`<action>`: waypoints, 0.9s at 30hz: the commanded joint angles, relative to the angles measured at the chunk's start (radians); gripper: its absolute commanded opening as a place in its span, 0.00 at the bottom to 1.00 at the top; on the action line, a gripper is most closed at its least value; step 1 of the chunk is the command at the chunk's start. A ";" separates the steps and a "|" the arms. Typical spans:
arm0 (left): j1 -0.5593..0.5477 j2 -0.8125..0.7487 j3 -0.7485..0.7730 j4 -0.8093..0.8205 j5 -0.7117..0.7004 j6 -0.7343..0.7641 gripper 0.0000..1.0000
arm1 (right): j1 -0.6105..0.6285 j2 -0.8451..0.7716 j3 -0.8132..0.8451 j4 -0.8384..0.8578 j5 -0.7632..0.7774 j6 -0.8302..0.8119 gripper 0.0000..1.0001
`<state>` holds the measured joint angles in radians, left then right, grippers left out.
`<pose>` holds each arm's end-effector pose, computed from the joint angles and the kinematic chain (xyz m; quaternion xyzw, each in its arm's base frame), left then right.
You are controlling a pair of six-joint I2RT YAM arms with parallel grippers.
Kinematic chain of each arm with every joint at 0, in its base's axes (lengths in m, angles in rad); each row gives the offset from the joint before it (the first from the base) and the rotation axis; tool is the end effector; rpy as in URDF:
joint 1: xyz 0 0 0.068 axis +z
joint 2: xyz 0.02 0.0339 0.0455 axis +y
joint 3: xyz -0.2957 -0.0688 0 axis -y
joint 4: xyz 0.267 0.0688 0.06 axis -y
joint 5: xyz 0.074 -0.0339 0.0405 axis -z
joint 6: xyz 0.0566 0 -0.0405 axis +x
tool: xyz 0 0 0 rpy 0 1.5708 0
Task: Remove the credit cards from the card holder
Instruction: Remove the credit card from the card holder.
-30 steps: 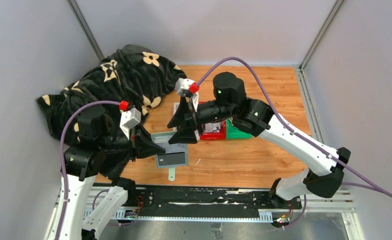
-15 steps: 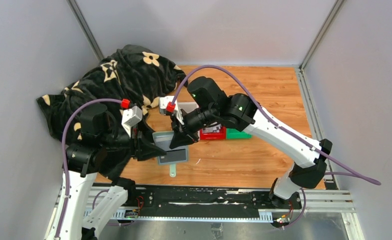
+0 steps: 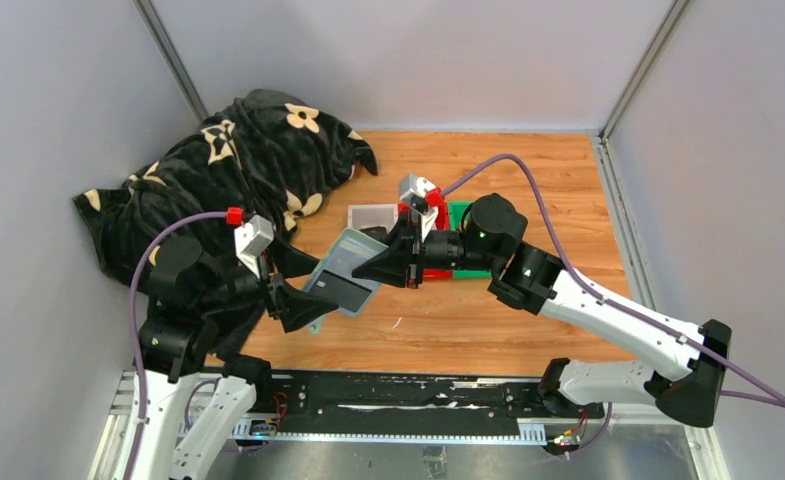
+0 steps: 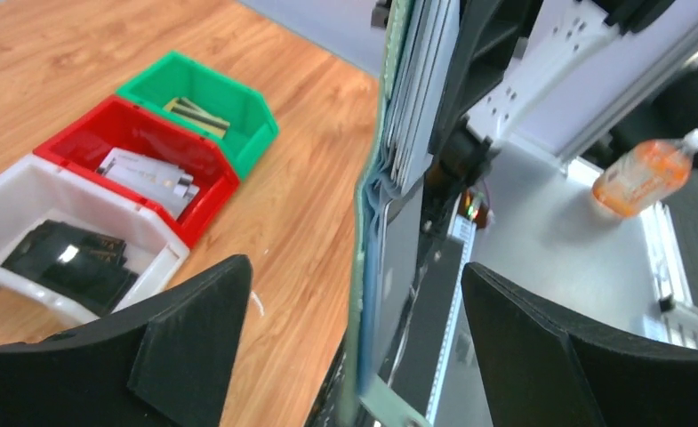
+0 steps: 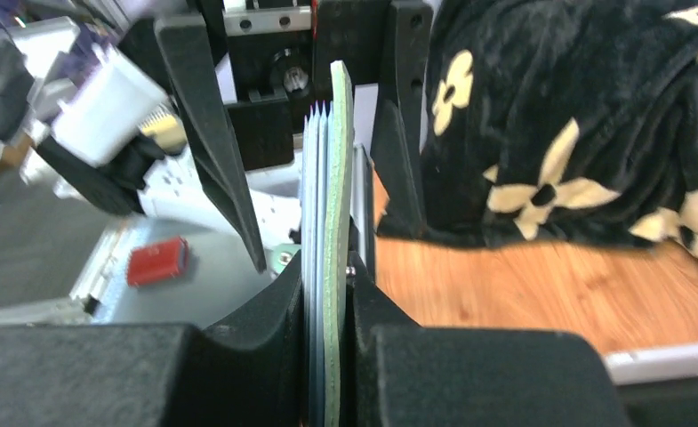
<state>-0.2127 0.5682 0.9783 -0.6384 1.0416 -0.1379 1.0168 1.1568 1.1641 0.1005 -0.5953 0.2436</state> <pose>0.0792 -0.0671 0.4109 0.3347 0.6672 -0.4777 0.4633 0.1244 0.2614 0.4592 -0.4429 0.5092 0.5775 0.4593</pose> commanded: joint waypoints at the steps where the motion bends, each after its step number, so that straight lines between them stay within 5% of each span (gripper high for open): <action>1: -0.004 -0.108 -0.105 0.492 -0.077 -0.417 0.93 | -0.001 -0.018 -0.087 0.426 0.072 0.268 0.00; 9: -0.004 -0.092 -0.114 0.667 -0.056 -0.635 0.77 | 0.026 -0.067 -0.196 0.598 0.222 0.349 0.00; 18: -0.004 -0.127 -0.173 0.684 -0.069 -0.692 0.61 | 0.034 -0.066 -0.299 0.834 0.322 0.461 0.00; 27: -0.004 -0.126 -0.181 0.703 -0.089 -0.729 0.33 | 0.066 -0.038 -0.307 0.887 0.380 0.450 0.00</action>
<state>-0.2127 0.4530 0.8055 0.0353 0.9573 -0.8391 1.0603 1.1213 0.8661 0.8654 -0.2810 0.6891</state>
